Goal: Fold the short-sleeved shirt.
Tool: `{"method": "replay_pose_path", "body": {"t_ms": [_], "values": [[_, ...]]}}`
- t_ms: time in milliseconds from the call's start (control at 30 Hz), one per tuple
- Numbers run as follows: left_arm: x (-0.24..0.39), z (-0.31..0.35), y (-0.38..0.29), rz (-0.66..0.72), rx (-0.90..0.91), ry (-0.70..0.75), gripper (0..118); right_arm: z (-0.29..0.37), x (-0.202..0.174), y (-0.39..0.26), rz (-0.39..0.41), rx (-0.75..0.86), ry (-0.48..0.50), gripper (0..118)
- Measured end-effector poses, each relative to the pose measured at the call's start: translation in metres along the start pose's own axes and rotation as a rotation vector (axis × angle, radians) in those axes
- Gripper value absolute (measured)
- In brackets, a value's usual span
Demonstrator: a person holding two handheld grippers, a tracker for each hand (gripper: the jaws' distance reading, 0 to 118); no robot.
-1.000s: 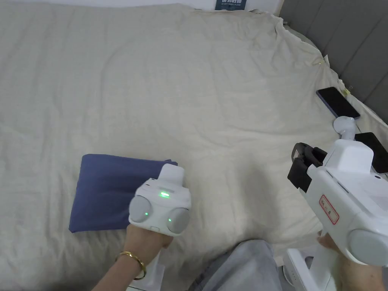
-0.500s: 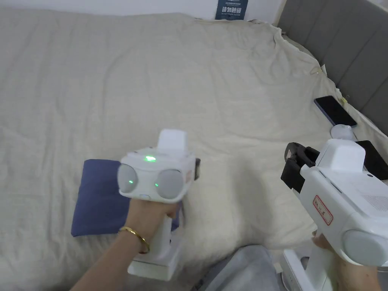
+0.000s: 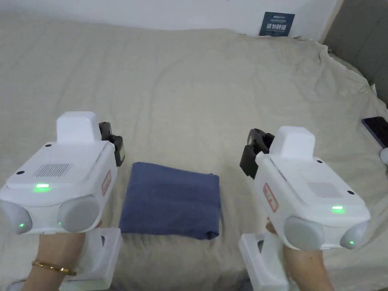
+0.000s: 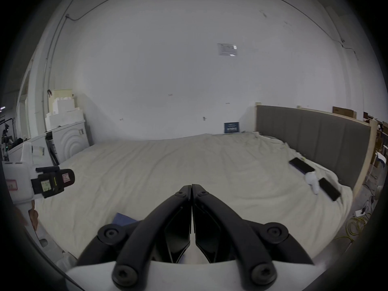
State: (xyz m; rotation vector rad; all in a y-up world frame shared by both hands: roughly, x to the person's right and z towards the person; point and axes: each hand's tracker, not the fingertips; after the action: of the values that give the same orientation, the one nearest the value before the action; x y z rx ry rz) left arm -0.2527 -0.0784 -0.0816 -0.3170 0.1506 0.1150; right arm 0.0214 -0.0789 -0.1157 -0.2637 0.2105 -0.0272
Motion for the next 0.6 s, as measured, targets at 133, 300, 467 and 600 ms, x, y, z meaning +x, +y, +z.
{"method": "replay_pose_path", "body": {"t_ms": [133,300,467,600], "values": [[-0.021,0.008,-0.008,0.006,-0.024,0.024,0,-0.036,-0.049,-0.031,0.001,-0.076,0.085,0],[-0.042,0.001,-0.019,0.007,-0.066,0.049,0,-0.076,-0.093,-0.091,0.013,-0.244,0.079,0],[-0.055,-0.006,-0.027,0.018,-0.098,0.051,0,-0.092,-0.111,-0.148,0.01,-0.423,0.066,0],[-0.057,-0.01,-0.031,0.018,-0.115,0.036,0,-0.085,-0.12,-0.151,0.047,-0.369,0.046,0]]}}
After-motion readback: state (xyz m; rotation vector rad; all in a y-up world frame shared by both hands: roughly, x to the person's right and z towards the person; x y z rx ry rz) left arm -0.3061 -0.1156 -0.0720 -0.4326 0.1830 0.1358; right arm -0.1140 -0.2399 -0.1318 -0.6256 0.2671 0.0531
